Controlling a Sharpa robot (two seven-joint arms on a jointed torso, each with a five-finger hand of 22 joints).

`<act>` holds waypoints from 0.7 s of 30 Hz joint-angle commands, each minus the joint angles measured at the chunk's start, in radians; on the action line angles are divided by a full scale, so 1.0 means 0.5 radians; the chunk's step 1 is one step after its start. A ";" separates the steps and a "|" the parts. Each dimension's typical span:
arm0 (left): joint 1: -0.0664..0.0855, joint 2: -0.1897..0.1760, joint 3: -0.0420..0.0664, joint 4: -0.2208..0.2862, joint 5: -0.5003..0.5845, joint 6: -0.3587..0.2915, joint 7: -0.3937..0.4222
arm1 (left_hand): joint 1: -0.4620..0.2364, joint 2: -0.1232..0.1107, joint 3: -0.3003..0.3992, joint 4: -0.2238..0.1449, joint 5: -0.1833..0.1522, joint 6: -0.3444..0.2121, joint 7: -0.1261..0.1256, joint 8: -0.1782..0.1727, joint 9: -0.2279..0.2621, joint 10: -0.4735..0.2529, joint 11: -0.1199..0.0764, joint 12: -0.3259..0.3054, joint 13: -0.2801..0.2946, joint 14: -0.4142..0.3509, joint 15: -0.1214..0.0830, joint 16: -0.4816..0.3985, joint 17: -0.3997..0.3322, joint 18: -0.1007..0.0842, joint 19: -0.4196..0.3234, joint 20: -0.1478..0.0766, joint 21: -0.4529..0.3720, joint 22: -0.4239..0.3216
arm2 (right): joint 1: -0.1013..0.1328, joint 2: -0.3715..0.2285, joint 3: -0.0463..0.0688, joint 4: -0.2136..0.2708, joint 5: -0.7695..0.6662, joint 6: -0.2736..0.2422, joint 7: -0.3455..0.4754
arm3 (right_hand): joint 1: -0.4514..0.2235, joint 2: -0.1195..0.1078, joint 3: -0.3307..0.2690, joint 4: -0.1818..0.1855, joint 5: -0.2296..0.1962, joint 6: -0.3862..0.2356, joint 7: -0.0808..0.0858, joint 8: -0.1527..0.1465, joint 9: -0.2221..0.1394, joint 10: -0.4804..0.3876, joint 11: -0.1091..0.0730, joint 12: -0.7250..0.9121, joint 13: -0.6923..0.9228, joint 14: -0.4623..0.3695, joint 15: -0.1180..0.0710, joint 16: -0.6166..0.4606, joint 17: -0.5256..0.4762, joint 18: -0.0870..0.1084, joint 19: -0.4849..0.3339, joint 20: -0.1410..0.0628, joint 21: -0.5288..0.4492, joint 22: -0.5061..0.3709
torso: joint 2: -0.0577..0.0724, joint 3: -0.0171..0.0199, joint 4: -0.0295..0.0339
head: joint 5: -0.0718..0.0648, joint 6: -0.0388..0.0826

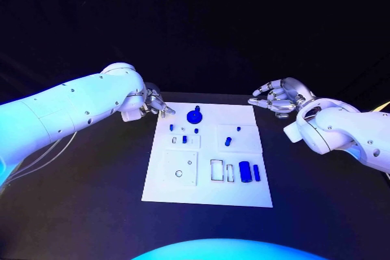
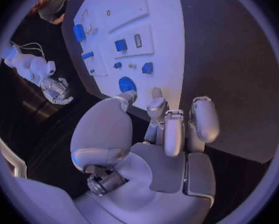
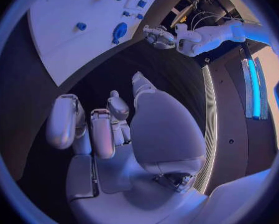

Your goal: Assemble the parts on the task board

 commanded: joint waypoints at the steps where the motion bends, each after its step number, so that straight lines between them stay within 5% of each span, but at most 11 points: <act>1: -0.010 0.023 -0.005 -0.021 -0.001 0.018 0.007 | 0.012 -0.010 -0.058 0.008 -0.018 -0.015 0.014 -0.029 -0.023 -0.049 0.014 -0.020 -0.021 0.173 0.002 -0.015 0.463 0.015 0.017 0.014 -0.023 -0.024 | -0.002 0.003 0.000 -0.001 -0.005 0.001 0.008 | -0.021 0.025 -0.084 0.009 0.020 -0.010 -0.002 0.028 0.027 -0.029 -0.008 -0.020 -0.014 0.123 -0.015 -0.030 0.191 0.041 -0.021 -0.009 -0.039 0.102 | -0.002 0.0015 -0.001 | 0.002 -0.001; 21: -0.040 0.073 -0.042 -0.070 0.025 0.092 0.011 | 0.007 -0.011 -0.074 0.009 -0.023 -0.017 0.019 -0.044 -0.033 -0.055 0.018 -0.019 -0.022 0.172 0.006 -0.015 0.462 0.016 0.013 0.019 -0.026 -0.029 | -0.005 0.012 0.000 -0.005 -0.005 0.001 0.012 | -0.021 0.025 -0.084 0.009 0.020 -0.010 -0.002 0.028 0.027 -0.029 -0.008 -0.020 -0.014 0.123 -0.015 -0.030 0.191 0.041 -0.021 -0.009 -0.039 0.102 | -0.005 0.0046 0.000 | -0.003 -0.012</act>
